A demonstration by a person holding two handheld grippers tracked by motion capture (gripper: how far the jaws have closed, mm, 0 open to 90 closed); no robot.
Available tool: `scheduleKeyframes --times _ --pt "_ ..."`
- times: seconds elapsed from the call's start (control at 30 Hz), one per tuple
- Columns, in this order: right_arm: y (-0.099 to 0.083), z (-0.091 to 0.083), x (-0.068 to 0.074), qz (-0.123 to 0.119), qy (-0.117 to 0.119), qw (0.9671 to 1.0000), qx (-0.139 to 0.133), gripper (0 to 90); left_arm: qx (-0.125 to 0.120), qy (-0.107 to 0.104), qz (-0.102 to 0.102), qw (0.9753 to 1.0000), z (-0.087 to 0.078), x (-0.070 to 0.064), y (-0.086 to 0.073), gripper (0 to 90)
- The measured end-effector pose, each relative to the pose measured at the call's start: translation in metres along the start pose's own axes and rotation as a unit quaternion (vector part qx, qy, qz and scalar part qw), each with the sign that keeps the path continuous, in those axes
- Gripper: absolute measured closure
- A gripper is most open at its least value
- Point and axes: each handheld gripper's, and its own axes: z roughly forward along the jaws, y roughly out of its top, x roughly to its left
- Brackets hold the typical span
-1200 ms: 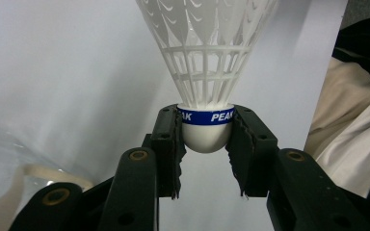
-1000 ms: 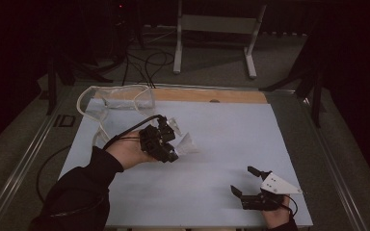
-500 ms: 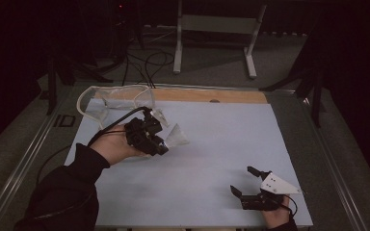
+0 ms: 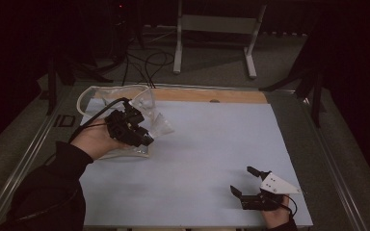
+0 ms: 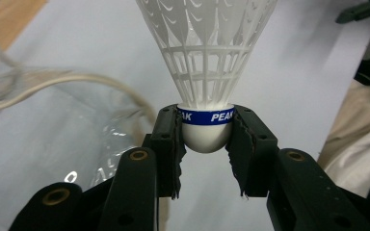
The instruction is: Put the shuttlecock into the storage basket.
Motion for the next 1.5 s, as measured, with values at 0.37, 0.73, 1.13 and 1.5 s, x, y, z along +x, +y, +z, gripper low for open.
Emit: scheduleKeyframes --times 0.37,0.73,1.13,1.5 --pt "0.0 0.0 0.0 0.0 0.001 1.0 0.0 9.0 -0.01 0.033 -0.037 0.9987 -0.021 0.02 -0.018 66.5" --pt "0.0 0.001 0.001 0.003 0.001 1.0 0.001 9.0 -0.026 0.065 -0.08 0.9944 -0.034 0.039 -0.035 66.6" --pt "0.0 0.001 0.001 0.004 0.003 1.0 0.001 9.0 -0.007 0.096 -0.117 0.9885 -0.031 0.058 -0.05 66.6" --pt "0.0 0.001 0.001 0.004 0.004 1.0 0.002 9.0 0.017 0.13 -0.145 0.9807 -0.023 0.071 -0.057 66.5"
